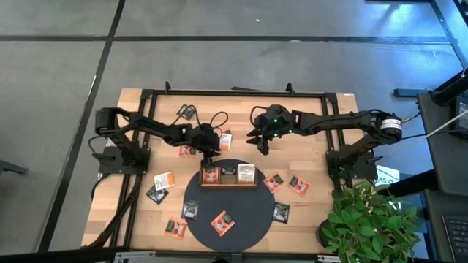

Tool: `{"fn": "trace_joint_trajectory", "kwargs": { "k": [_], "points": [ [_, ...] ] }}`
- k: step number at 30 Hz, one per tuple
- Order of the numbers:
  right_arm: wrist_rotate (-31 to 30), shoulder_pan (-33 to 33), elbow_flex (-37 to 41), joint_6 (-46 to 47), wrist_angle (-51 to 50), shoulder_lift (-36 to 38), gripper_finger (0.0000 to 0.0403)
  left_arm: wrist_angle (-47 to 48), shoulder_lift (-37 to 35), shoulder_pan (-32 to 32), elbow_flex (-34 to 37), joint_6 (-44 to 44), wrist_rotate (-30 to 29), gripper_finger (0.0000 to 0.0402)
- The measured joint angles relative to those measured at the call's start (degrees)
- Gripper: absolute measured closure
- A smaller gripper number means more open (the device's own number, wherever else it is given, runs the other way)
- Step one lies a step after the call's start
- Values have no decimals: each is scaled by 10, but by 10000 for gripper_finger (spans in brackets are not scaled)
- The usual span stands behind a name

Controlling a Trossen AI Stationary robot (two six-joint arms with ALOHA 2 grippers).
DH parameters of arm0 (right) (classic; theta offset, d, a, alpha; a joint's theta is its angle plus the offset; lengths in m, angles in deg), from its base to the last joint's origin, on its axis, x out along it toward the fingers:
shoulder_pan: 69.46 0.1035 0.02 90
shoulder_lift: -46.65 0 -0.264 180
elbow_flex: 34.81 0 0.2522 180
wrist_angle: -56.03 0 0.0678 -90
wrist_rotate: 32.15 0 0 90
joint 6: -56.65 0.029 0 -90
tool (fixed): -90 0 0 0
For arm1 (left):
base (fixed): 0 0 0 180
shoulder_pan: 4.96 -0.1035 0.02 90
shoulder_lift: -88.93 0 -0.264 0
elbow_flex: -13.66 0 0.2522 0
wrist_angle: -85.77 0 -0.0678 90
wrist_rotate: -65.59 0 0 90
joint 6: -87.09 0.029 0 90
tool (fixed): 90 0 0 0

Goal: Pick & Place Tea
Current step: Put the white tea bag into the right section of the wooden organizer

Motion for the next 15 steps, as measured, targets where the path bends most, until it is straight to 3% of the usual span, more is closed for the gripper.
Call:
{"fn": "trace_joint_trajectory", "kwargs": {
  "k": [11, 15],
  "points": [
    [-36, -18, 1, 89, 45, -99, 244, -4, 52, -23, -37, 34, 5, 322],
    [-36, -32, 1, 120, 51, -130, 244, -6, 54, -29, -48, 53, -29, 321]
  ]
}}
